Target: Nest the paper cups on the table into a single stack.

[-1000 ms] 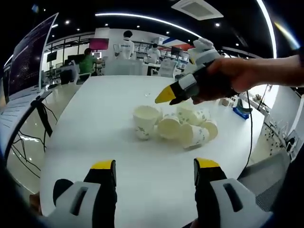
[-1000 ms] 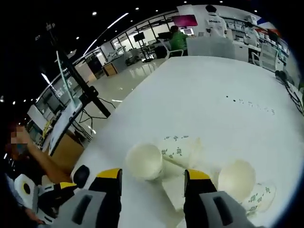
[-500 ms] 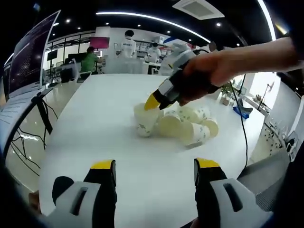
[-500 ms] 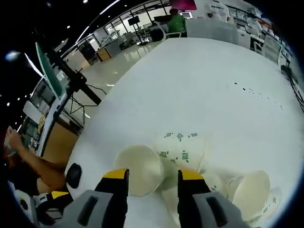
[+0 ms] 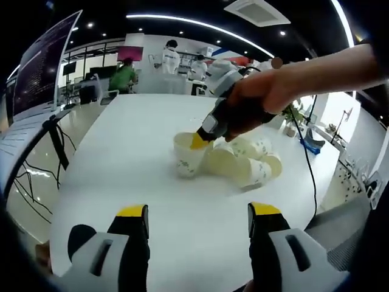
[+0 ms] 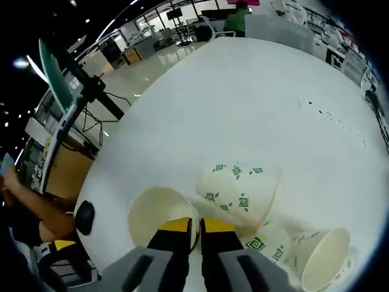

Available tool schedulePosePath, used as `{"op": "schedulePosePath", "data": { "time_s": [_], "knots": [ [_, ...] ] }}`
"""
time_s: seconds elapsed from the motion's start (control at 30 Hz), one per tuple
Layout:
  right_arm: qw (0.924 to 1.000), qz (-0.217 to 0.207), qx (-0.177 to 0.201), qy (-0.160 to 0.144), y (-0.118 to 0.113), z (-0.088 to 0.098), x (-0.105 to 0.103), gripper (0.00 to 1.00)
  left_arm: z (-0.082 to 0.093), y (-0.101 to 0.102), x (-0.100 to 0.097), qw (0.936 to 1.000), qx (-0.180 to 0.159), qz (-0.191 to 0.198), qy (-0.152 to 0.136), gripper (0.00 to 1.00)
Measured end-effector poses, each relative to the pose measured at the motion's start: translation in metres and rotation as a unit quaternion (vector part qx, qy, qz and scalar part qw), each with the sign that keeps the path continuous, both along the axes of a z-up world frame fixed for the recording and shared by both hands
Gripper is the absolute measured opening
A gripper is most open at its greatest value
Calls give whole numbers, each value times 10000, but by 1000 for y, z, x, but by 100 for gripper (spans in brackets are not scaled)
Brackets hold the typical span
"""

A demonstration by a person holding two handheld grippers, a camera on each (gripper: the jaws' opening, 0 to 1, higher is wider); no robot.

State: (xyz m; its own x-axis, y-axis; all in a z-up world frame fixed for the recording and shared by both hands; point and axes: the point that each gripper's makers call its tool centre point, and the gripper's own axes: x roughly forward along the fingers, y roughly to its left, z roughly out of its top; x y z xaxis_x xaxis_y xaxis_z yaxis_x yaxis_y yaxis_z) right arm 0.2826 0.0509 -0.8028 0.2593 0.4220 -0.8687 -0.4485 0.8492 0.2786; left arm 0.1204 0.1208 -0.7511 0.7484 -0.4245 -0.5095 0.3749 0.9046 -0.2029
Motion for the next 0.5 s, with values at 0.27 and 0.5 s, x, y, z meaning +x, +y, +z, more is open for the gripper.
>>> {"op": "schedulePosePath", "data": {
  "time_s": [0.27, 0.5],
  "knots": [
    [10000, 20, 5, 31, -3, 1, -4, 0, -1, -5, 1, 10000, -8, -56, -5, 65],
    [9999, 62, 99, -99, -3, 18, -11, 0, 0, -4, -1, 10000, 1, -69, -20, 65]
  ]
}}
